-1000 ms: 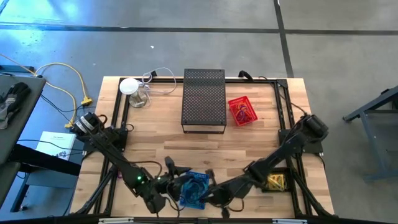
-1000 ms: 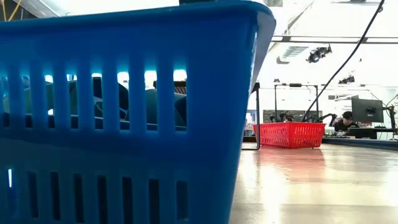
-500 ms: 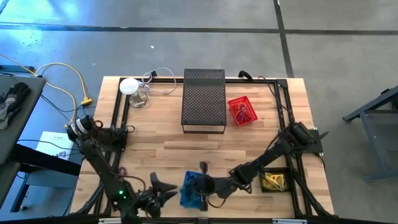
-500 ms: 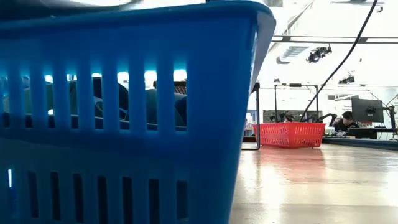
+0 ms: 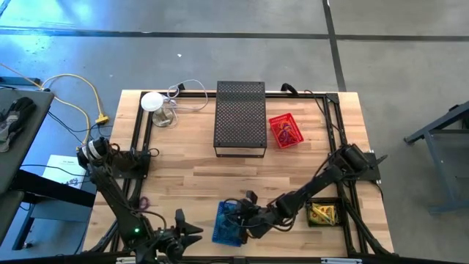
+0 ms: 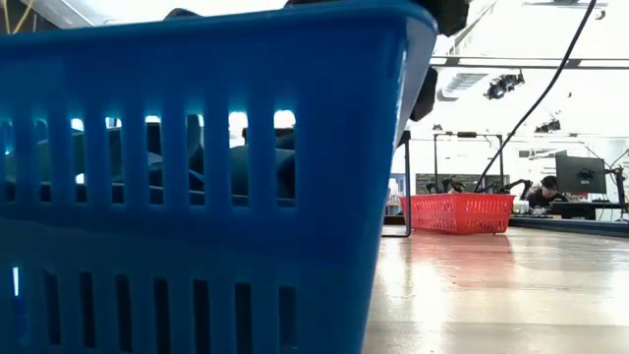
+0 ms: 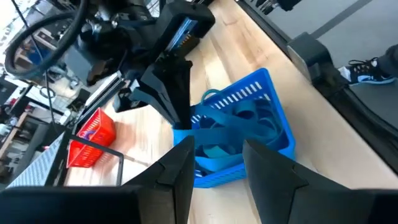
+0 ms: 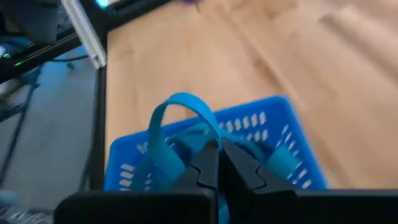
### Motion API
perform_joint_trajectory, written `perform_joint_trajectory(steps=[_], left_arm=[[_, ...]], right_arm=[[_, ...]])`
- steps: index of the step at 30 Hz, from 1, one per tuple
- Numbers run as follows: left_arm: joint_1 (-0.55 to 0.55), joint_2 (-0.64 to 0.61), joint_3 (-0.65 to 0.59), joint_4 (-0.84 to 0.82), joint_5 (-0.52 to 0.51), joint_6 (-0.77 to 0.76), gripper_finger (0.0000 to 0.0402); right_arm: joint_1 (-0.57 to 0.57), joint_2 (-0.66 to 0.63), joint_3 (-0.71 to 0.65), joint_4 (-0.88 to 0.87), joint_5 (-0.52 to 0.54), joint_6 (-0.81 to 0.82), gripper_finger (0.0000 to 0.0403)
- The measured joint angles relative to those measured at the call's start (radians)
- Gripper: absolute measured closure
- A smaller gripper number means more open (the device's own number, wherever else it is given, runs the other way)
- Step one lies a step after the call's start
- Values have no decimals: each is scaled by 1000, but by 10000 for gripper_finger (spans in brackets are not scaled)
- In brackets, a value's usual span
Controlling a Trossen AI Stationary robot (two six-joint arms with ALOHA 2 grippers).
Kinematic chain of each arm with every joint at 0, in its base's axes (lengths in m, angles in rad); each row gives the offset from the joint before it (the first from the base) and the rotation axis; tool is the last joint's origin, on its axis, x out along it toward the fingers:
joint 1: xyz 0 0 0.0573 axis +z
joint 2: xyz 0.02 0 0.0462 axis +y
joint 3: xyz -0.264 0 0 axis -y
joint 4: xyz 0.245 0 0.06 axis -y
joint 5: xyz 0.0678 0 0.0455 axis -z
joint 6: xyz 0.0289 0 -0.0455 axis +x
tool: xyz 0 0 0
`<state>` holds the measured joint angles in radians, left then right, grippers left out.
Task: Pick & Place Office Desk Supplies
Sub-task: Put the blue spring keychain into the blue bin, then put the violet spring keychains into the red bin
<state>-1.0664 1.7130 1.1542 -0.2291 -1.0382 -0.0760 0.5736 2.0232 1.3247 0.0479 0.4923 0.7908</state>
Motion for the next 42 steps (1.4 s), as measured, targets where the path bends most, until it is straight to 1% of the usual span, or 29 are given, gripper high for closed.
perform_joint_trajectory(steps=[5, 10, 13, 16, 20, 23, 26, 29, 32, 34, 39, 42], left_arm=[[0, 0, 0, 0, 43, -11, 273], [5, 0, 0, 0, 81, -19, 273], [6, 0, 0, -4, 94, -16, 273], [6, 0, 0, -5, 95, 0, 273], [7, 0, 0, -18, 95, 8, 273], [21, 0, 0, -36, 97, 3, 273], [42, 0, 0, -42, 108, 0, 273], [65, 0, 0, -51, 138, -4, 273], [88, 0, 0, -59, 178, -29, 273], [105, 0, 0, -60, 221, -56, 273], [143, 0, 0, -77, 276, -123, 273], [158, 0, 0, -114, 302, -210, 273]], right_arm=[[-23, 23, 2, 11, -129, 86, 400], [-59, 79, 0, 12, -169, 185, 400], [-67, 79, 0, 18, -163, 184, 400], [-66, 75, 0, 48, -207, 154, 398], [-66, 54, 9, 77, -238, 121, 376], [-70, 50, 15, 72, -234, 104, 347], [-74, 50, 24, 71, -260, 121, 314], [-73, 50, 26, 74, -251, 62, 286], [-68, 25, 24, 56, -184, -69, 279], [-65, -1, 27, 76, -156, -127, 283], [-48, -42, 26, 64, -147, -296, 301], [-31, -69, 26, 58, -124, -380, 310]])
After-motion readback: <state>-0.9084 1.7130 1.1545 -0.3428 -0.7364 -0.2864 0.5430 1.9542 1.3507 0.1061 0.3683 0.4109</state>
